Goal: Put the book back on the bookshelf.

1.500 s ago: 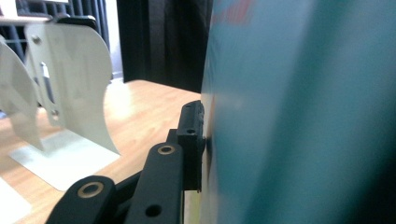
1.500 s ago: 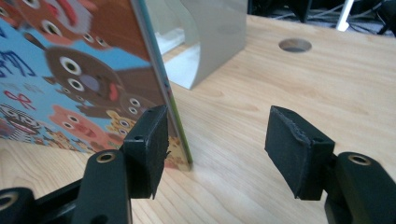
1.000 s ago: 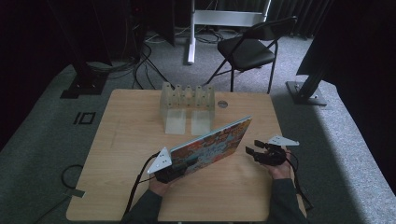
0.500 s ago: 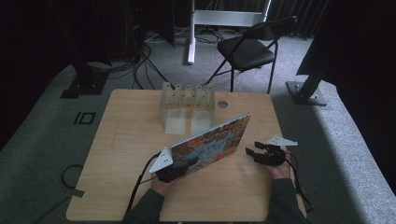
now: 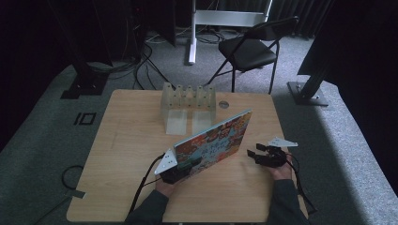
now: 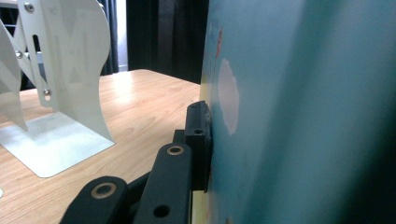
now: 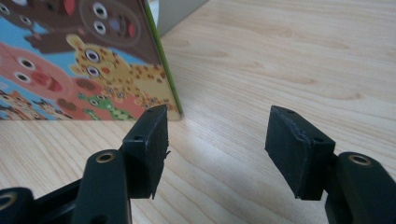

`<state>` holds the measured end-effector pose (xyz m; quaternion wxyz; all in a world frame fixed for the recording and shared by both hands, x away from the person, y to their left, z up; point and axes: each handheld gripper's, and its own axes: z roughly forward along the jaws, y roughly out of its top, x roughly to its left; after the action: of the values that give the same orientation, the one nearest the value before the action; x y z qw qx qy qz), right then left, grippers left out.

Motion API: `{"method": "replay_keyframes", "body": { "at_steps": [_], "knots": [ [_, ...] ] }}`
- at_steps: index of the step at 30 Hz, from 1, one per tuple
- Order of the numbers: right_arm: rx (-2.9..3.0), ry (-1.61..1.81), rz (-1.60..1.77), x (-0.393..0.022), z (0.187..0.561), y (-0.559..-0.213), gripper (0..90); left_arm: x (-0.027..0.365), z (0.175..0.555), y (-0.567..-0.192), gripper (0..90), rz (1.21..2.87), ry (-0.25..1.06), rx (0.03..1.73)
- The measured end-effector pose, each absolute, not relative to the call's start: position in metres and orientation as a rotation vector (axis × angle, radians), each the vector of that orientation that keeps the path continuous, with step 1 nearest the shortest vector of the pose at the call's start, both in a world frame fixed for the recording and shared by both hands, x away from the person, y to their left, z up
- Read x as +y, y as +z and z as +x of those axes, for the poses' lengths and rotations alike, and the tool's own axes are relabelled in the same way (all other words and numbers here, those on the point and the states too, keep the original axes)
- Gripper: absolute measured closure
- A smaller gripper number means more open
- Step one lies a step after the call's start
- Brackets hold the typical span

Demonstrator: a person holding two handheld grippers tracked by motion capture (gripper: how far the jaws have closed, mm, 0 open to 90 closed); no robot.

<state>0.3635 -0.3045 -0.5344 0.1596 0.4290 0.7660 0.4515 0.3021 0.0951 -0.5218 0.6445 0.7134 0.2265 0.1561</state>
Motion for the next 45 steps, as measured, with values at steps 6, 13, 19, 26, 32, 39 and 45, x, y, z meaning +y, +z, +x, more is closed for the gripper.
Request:
{"method": "replay_keyframes", "body": {
  "at_steps": [6, 13, 19, 26, 32, 39, 45],
  "knots": [
    [2.207, 1.263, 1.224, -0.303, 0.365, -0.538, 38.9, 0.092, 0.298, -0.521, 80.6, 1.627, 0.383, 0.524],
    [2.223, 1.258, 1.213, -0.301, 0.365, -0.539, 38.9, 0.091, 0.296, -0.519, 80.7, 1.644, 0.395, 0.511],
    [2.222, 1.256, 1.216, -0.302, 0.365, -0.54, 38.9, 0.099, 0.295, -0.51, 81.2, 1.672, 0.404, 0.504],
    [2.232, 1.247, 1.22, -0.302, 0.366, -0.541, 38.9, 0.101, 0.289, -0.502, 81.2, 1.711, 0.442, 0.47],
    [2.232, 1.247, 1.224, -0.302, 0.366, -0.542, 38.9, 0.105, 0.288, -0.501, 81.2, 1.719, 0.457, 0.472],
    [2.23, 1.247, 1.229, -0.303, 0.366, -0.542, 38.9, 0.11, 0.286, -0.499, 81.2, 1.724, 0.485, 0.481],
    [2.23, 1.244, 1.232, -0.303, 0.367, -0.543, 38.9, 0.115, 0.284, -0.5, 81.1, 1.714, 0.487, 0.502]
  ]
}}
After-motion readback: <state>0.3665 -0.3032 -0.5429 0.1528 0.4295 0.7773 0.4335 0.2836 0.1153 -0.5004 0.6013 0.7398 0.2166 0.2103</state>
